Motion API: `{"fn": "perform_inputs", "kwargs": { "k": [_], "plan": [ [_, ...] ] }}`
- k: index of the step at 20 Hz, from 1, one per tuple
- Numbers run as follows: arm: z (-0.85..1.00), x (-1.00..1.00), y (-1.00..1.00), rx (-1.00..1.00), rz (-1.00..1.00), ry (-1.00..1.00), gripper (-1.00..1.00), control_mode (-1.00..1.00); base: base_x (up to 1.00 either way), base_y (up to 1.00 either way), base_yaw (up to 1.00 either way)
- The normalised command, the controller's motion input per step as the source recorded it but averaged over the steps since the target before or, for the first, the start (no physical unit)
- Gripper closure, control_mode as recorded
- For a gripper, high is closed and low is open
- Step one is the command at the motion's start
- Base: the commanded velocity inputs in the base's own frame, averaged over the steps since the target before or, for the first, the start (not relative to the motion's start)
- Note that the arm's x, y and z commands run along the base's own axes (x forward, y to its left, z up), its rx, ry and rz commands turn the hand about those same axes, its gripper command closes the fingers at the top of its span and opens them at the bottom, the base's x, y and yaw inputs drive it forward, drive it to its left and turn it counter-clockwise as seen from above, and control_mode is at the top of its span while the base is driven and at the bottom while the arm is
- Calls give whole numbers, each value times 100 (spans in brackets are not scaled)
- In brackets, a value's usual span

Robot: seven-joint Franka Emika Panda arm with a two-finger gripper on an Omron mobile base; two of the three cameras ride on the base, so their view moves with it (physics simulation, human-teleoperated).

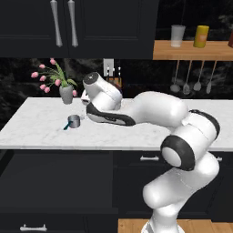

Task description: Pick the measuring cup from the drawer and place it on the counter.

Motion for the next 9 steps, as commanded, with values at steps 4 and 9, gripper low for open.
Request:
{"fn": "perform_inputs", "kwargs": {
  "k": [4, 9],
  "plan": [
    [100, -100, -100, 0, 0, -12, -100, -100, 0, 0, 0],
    [100, -100, -96, 3, 0, -16, -100, -100, 0, 0, 0]
  ]
}}
